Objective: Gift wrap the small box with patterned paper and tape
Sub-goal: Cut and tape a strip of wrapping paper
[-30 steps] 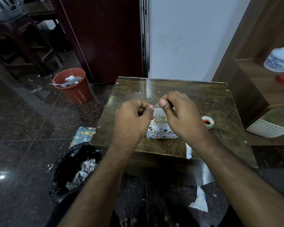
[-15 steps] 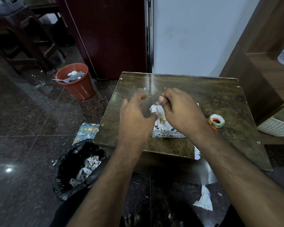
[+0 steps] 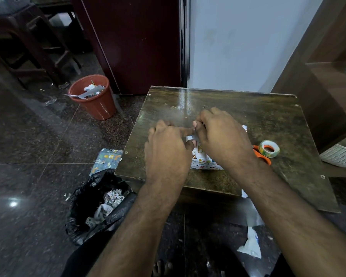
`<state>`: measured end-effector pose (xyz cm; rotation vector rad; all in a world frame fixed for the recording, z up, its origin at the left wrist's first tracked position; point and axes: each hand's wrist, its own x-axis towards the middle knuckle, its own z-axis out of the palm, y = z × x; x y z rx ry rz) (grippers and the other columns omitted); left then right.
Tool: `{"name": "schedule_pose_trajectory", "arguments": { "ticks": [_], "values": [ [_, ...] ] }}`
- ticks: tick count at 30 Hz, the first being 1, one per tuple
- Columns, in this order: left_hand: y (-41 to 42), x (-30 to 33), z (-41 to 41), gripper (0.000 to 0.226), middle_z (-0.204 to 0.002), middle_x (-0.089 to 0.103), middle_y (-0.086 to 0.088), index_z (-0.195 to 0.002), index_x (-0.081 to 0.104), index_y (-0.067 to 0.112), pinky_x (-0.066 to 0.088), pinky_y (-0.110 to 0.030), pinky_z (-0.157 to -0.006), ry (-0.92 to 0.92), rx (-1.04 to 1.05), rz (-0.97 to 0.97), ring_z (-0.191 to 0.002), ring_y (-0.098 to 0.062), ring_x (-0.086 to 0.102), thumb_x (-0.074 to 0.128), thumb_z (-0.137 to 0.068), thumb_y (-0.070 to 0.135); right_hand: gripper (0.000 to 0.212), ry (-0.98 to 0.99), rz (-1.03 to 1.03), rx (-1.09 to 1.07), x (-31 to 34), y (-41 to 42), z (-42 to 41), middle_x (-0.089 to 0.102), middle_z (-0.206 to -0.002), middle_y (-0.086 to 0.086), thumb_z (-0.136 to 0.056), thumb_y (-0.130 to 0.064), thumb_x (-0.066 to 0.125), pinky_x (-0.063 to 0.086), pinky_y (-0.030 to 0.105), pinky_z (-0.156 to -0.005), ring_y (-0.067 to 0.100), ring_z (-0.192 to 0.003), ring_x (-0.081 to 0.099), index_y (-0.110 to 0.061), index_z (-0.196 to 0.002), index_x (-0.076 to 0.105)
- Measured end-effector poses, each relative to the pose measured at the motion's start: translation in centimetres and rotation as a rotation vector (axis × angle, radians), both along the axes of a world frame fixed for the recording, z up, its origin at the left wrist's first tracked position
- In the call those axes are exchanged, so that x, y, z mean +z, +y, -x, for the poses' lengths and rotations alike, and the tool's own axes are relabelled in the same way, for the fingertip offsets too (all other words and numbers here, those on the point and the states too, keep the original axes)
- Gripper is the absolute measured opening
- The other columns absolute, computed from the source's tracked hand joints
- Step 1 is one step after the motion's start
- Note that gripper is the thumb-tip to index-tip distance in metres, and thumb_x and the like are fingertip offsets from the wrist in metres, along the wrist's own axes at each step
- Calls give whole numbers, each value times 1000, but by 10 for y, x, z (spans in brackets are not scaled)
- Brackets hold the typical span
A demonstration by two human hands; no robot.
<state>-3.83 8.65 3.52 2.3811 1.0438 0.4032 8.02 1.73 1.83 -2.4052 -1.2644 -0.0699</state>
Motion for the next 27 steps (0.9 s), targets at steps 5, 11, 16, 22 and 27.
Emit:
{"name": "schedule_pose_trajectory", "arguments": {
  "ticks": [5, 11, 16, 22, 27],
  "values": [
    [0, 3, 0, 29, -132, 55, -2, -124, 71, 42, 45, -46, -103, 59, -12, -6, -126, -25, 46, 69, -96, 42, 27, 20, -52, -54, -5, 2, -1, 45, -96, 1, -106, -32, 51, 40, 36, -73, 23, -90, 52, -10, -108, 64],
    [0, 0, -2, 29, -125, 57, -2, -125, 73, 36, 46, -46, -103, 33, -3, -2, -125, -24, 50, 71, -96, 38, 12, 29, -209, 33, -3, -6, 2, 49, -98, -1, -102, -19, 58, 45, 36, -66, 19, -83, 52, -11, -105, 67],
    [0, -5, -6, 25, -117, 68, -4, -117, 77, 28, 52, -47, -97, -13, 18, 38, -116, -25, 61, 75, -93, 33, 26, -60, -28, 51, -9, -7, 0, 44, -96, -7, -105, -28, 51, 36, 37, -79, 21, -95, 44, -14, -101, 73],
    [-2, -4, -5, 24, -112, 76, -5, -113, 77, 16, 56, -44, -94, -58, 63, 100, -108, -25, 69, 77, -91, 26, 26, -28, 66, 6, -2, -14, 0, 55, -122, -4, -107, -28, 42, 31, 41, -97, 21, -116, 45, -20, -113, 66],
    [-11, 3, -4, 21, -109, 71, -7, -106, 76, 12, 54, -48, -90, -82, 84, -65, -104, -28, 66, 71, -95, 28, 24, -72, -98, -62, 6, -39, -10, 58, -115, -1, -107, -23, 42, 31, 42, -93, 25, -110, 49, -19, -114, 65]
  ]
}}
